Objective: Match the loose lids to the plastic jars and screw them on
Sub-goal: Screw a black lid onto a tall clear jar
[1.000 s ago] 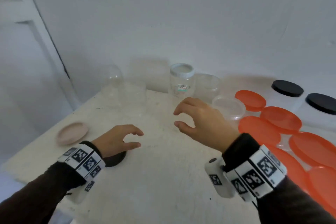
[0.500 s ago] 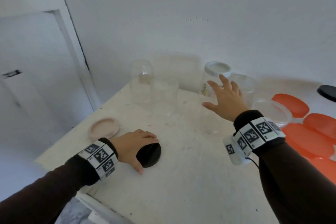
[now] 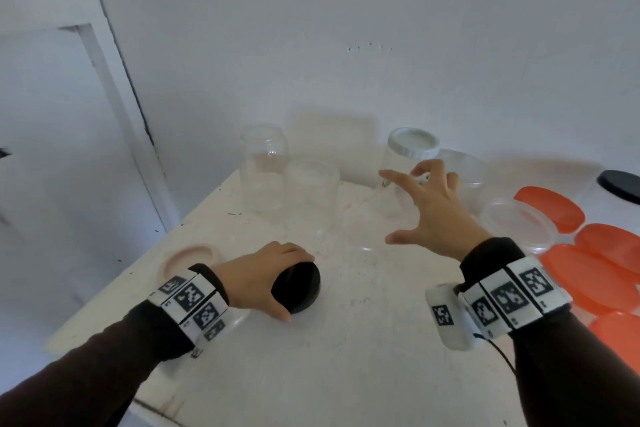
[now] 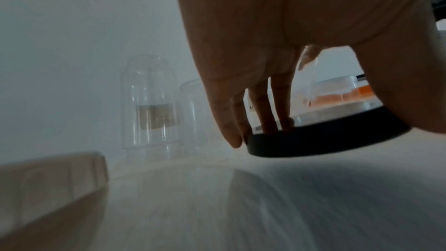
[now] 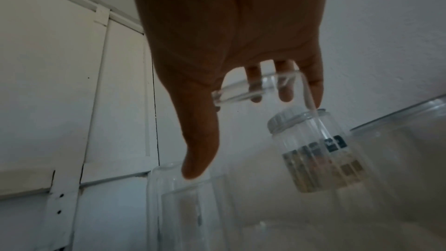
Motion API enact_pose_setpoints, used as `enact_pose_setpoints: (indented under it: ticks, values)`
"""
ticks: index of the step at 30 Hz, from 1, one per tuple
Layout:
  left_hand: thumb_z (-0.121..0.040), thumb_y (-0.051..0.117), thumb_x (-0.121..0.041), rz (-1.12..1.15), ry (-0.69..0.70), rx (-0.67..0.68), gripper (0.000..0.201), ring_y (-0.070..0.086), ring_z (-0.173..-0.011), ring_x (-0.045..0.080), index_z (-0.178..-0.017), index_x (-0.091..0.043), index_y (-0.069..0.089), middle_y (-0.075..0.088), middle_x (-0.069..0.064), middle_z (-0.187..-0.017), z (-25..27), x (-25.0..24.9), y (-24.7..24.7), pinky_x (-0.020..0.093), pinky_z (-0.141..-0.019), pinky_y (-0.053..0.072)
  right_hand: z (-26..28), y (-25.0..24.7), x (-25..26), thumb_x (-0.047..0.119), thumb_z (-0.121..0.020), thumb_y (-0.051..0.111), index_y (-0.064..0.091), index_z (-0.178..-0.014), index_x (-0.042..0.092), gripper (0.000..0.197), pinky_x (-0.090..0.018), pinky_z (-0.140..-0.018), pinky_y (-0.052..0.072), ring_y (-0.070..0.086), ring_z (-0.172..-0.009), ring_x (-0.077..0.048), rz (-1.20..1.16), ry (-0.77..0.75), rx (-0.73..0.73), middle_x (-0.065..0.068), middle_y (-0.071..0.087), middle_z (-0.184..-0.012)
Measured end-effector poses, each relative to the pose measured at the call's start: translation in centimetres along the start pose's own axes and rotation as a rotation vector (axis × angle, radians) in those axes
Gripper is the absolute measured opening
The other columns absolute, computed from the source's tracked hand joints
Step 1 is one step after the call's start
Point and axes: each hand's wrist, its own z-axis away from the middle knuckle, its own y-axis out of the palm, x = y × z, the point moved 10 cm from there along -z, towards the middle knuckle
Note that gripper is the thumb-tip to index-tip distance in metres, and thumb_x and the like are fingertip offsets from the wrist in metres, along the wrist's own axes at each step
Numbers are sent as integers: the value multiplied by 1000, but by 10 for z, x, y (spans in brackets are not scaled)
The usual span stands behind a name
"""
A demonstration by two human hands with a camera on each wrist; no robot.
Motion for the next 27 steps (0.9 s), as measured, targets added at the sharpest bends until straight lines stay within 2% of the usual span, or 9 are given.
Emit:
enact_pose_setpoints:
  ticks: [2, 7, 10, 12, 13, 16, 18, 22, 27]
  values:
    - [-72, 77, -37, 40, 8, -76, 85, 26, -124, 5, -141, -30, 27, 27, -16, -138, -4, 0, -18, 23, -106, 28, 4, 1, -1, 42, -60, 82, 35, -134, 37, 88, -34, -103, 29, 17, -110, -16, -8, -16, 2, -1, 19, -128]
    - [-68, 79, -41, 143, 58, -281, 86, 29, -121, 1, -137, -36, 28, 29, -21, -132, -11, -1, -56, 13, -98, 25, 13, 2, -19, 34, -59, 85, 38, -127, 20, 84, -28, -98, 34, 33, -119, -21, -73, 15, -6, -3, 27, -131]
    - [-64, 75, -49, 200, 80, -380, 83, 31, -120, 0, -131, -44, 27, 31, -28, -127, -13, -1, -72, 8, -92, 27, 17, 7, -31, 26, -61, 85, 35, -115, 19, 74, -14, -85, 33, 40, -119, -18, -184, 50, -30, 0, 34, -127]
    - [-59, 71, -58, 229, 83, -444, 84, 33, -121, -2, -130, -45, 28, 28, -36, -126, -14, -1, -82, 5, -91, 28, 17, 12, -35, 22, -60, 86, 30, -107, 22, 73, -5, -74, 34, 40, -116, -17, -242, 49, -50, 3, 32, -119]
    - [-57, 68, -61, 239, 88, -475, 86, 34, -120, -4, -131, -44, 29, 27, -37, -126, -15, -1, -87, 4, -90, 29, 17, 13, -38, 21, -59, 86, 30, -109, 23, 75, -3, -73, 34, 39, -114, -17, -265, 49, -61, 4, 29, -117]
    - [-56, 66, -63, 284, 109, -555, 86, 36, -118, -10, -131, -41, 33, 33, -34, -126, -15, -1, -98, 1, -87, 34, 17, 22, -44, 23, -57, 87, 34, -130, 25, 90, -14, -86, 32, 38, -107, -15, -297, 90, -56, 4, 25, -115]
    - [-56, 68, -61, 330, 125, -597, 85, 37, -117, -12, -131, -39, 35, 37, -29, -127, -15, 0, -103, 2, -86, 37, 16, 30, -50, 31, -59, 86, 35, -136, 23, 93, -20, -89, 34, 39, -108, -14, -308, 142, -42, 6, 24, -115]
    - [-57, 70, -58, 384, 139, -629, 83, 40, -116, -11, -131, -38, 36, 40, -27, -127, -17, 0, -103, 4, -86, 40, 17, 43, -51, 45, -62, 80, 36, -138, 16, 92, -20, -89, 36, 43, -109, -11, -339, 154, -36, 8, 28, -116]
    - [-57, 70, -58, 423, 114, -685, 84, 42, -115, -10, -131, -36, 38, 42, -25, -127, -18, 6, -107, 3, -83, 41, 18, 60, -52, 45, -63, 80, 38, -129, 17, 83, -19, -85, 35, 42, -107, -5, -391, 176, 4, 5, 40, -126]
